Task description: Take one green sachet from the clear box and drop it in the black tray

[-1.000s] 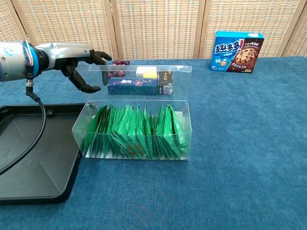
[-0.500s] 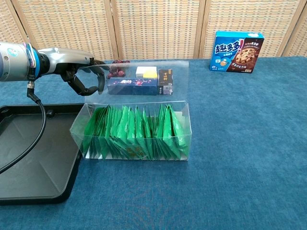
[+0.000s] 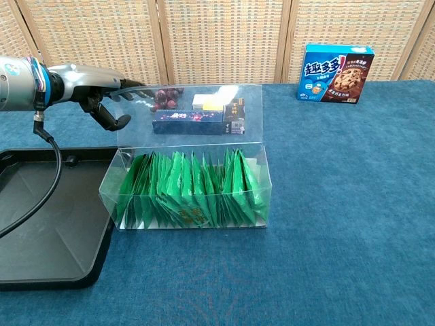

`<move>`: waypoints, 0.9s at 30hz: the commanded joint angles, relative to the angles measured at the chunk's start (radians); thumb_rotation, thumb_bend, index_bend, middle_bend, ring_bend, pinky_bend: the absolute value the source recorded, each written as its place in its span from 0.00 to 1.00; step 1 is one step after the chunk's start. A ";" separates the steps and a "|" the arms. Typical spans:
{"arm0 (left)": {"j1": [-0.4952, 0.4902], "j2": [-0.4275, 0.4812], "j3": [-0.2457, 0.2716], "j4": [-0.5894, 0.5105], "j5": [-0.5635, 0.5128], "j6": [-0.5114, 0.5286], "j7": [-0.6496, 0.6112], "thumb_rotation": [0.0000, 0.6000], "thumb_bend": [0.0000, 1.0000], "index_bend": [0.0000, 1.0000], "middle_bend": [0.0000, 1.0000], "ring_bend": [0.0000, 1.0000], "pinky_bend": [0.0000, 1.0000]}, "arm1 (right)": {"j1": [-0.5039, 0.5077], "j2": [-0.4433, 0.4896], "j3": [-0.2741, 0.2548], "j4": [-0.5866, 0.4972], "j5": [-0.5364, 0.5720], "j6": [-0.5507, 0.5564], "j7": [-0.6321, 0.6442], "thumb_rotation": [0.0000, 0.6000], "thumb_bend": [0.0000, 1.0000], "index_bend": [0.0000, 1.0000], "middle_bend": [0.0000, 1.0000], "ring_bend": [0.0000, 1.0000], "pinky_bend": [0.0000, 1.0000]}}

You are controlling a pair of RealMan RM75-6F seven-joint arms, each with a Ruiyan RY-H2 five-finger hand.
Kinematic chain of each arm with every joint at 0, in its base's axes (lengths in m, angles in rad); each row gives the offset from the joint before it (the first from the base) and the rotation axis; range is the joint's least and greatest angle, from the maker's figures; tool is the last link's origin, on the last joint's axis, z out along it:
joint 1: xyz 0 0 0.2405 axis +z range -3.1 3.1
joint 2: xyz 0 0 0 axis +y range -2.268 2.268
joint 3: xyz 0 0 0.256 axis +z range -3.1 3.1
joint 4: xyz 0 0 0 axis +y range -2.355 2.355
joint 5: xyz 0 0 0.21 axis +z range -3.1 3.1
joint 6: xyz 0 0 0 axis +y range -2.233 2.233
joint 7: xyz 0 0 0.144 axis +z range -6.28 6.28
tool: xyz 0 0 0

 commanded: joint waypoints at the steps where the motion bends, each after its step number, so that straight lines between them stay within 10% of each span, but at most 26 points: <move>1: 0.001 0.005 -0.001 0.007 0.003 0.007 -0.016 1.00 0.63 0.00 0.00 0.00 0.00 | 0.001 0.000 -0.001 0.000 0.000 -0.002 0.000 1.00 0.00 0.00 0.00 0.00 0.00; 13: 0.084 0.005 -0.038 0.046 0.307 0.129 -0.187 1.00 0.43 0.01 0.00 0.00 0.00 | 0.004 0.000 -0.002 -0.004 0.001 -0.009 -0.002 1.00 0.00 0.00 0.00 0.00 0.00; 18: 0.112 0.033 -0.017 0.045 0.506 0.123 -0.282 1.00 0.43 0.28 0.00 0.00 0.00 | 0.004 0.002 0.000 -0.005 0.007 -0.012 0.001 1.00 0.00 0.00 0.00 0.00 0.00; 27: 0.063 0.021 0.025 0.071 0.688 0.040 -0.285 1.00 0.43 0.37 0.00 0.00 0.00 | 0.011 0.002 0.004 -0.005 0.025 -0.027 -0.004 1.00 0.00 0.00 0.00 0.00 0.00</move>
